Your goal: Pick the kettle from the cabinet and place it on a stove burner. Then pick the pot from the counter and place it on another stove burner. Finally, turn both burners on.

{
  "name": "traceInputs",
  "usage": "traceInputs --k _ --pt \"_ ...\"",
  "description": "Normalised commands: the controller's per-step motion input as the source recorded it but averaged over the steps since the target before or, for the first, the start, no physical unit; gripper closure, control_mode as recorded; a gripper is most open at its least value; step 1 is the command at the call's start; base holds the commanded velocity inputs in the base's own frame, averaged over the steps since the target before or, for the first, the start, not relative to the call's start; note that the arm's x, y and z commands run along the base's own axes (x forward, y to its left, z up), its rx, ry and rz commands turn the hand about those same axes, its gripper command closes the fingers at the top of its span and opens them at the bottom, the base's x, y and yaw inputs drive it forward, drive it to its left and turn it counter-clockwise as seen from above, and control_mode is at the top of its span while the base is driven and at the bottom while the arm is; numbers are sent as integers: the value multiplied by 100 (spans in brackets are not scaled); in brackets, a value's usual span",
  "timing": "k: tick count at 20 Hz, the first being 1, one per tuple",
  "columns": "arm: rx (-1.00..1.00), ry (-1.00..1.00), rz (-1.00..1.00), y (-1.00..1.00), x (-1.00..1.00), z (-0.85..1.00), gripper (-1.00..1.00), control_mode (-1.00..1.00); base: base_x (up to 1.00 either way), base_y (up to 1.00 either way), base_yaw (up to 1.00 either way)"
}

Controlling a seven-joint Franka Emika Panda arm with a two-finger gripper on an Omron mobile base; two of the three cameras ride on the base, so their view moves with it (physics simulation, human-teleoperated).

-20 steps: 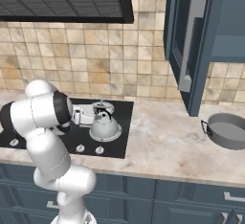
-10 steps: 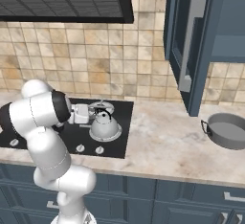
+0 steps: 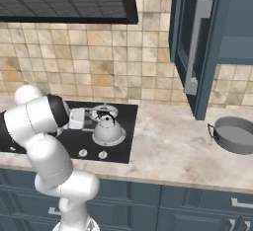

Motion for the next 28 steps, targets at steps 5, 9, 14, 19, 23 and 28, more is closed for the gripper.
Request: traceInputs --k 5,9,14,19,23,28 --pt "-1 -3 -6 0 -24 32 -100 -100 0 0 0" --pt "-4 -5 -6 0 -27 45 -100 -100 0 0 0" --pt "-2 -5 -5 0 -33 43 -100 -100 0 0 0" --pt "0 -2 -5 0 -42 39 -100 -100 0 0 0" --pt "0 -3 -2 0 -45 33 -100 -100 0 0 0" --pt "0 -3 0 0 -46 33 -100 -100 0 0 0"
